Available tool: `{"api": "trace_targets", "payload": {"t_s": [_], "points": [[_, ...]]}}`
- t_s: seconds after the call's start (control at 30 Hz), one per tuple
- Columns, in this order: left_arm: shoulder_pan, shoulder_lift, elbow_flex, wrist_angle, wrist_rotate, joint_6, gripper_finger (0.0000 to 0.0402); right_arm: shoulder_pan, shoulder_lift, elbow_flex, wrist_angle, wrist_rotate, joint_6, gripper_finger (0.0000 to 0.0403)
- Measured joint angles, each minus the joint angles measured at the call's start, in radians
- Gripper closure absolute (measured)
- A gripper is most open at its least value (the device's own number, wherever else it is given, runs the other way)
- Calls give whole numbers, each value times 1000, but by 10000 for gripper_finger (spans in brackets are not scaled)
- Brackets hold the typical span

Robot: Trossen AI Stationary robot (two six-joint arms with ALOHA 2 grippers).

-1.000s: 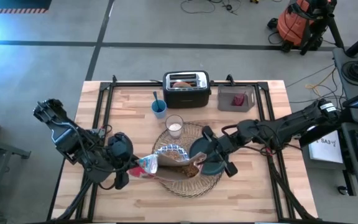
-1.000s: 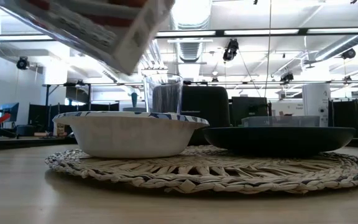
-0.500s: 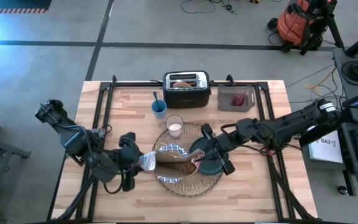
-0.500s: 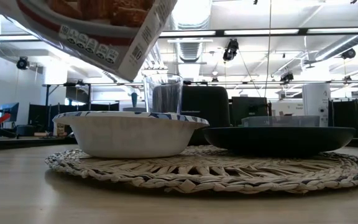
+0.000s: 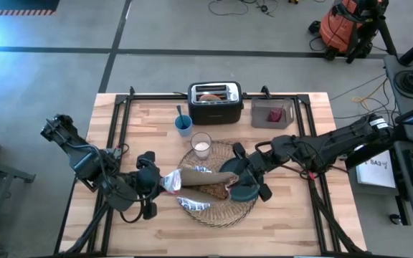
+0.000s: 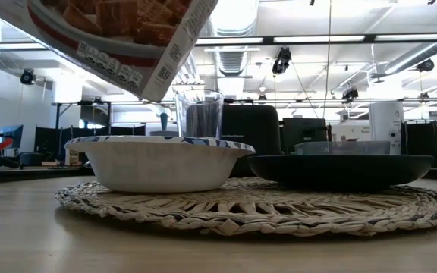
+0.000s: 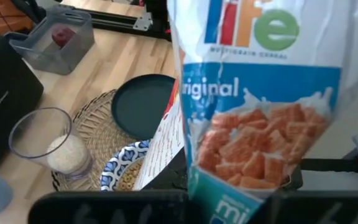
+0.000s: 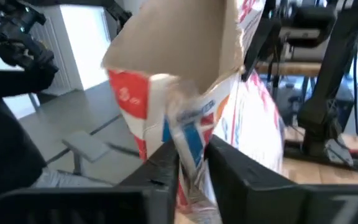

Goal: Arrange a breakfast setting
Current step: Pour the cereal from the red cereal box into the white bowl

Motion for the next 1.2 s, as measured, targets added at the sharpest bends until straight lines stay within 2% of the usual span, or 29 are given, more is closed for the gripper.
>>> {"api": "trace_targets", "payload": {"t_s": [0.2, 0.3, 0.43, 0.67, 0.77, 0.97, 1.2], "points": [[-19, -1, 2, 0, -19, -23, 402, 0, -3, 101, -177, -3, 1, 250], [-28, -2, 2, -10, -23, -45, 401, 0, -4, 195, -382, 54, 1, 224], [-31, -4, 2, -41, -38, -89, 401, 0, -4, 309, -674, 207, -3, 209], [-32, -10, 19, -58, -114, -90, 401, 0, -5, 420, -1054, 562, 55, 214], [-32, -10, 50, -78, -158, -79, 401, 0, -5, 423, -1131, 633, 86, 216], [-32, -11, 141, -182, -257, -60, 401, 0, -5, 392, -1167, 640, 110, 217], [-31, -11, 254, -379, -470, -59, 401, 0, -5, 355, -1186, 692, 127, 225]]}}
